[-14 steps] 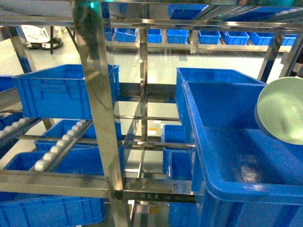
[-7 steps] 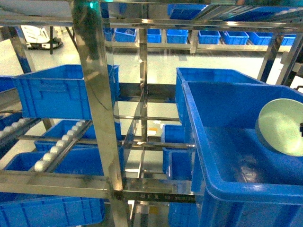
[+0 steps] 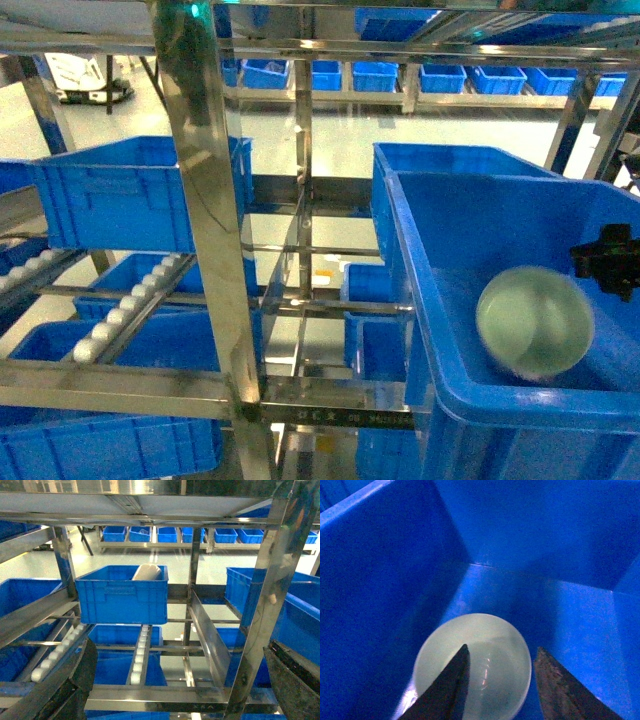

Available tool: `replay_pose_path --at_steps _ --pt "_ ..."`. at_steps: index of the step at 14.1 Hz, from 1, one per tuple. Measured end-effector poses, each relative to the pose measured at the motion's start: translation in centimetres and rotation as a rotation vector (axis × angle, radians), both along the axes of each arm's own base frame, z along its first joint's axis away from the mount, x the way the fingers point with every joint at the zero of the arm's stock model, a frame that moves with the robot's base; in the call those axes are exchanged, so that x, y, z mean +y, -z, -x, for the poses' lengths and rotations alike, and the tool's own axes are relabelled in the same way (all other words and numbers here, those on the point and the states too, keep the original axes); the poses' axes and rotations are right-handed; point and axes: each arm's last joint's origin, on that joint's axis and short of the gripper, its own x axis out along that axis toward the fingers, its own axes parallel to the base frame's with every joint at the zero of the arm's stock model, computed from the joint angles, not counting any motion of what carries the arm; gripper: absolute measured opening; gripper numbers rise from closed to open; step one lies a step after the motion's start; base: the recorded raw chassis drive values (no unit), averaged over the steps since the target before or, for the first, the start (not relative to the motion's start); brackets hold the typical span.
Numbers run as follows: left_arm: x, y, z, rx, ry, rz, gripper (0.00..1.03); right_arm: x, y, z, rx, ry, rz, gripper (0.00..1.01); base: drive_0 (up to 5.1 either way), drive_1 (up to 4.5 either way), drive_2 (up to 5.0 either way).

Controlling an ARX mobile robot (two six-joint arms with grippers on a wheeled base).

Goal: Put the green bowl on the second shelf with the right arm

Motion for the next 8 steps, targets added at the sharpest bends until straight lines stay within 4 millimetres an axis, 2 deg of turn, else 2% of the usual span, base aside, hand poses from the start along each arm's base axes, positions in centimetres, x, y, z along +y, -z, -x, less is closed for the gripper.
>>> replay_pose_path --at_steps 4,5,6,7,8 --pt "0.0 0.0 0.0 0.000 0.000 0.000 0.98 0.4 -1.5 -0.1 -0.043 0.046 0.011 0.82 0.0 0.00 0.0" --pt "0.0 0.0 0.0 0.000 0.000 0.000 0.98 0.4 -3.6 0.9 -0.126 0.107 -0.007 1.00 0.0 0.00 0.0" --pt "0.0 0.0 0.0 0.000 0.000 0.000 0.98 0.7 -4.8 1.5 -0.177 0.138 -0.016 0.97 0.0 0.00 0.0" --pt "0.0 0.0 0.0 0.000 0.000 0.000 0.98 1.2 -6.2 3.2 -0.224 0.167 -0.028 0.98 0.0 0.00 0.0" --pt "0.0 0.0 0.0 0.000 0.000 0.000 0.98 1.7 -6.4 5.2 -0.211 0.180 -0.044 0.98 0.0 0.00 0.0"
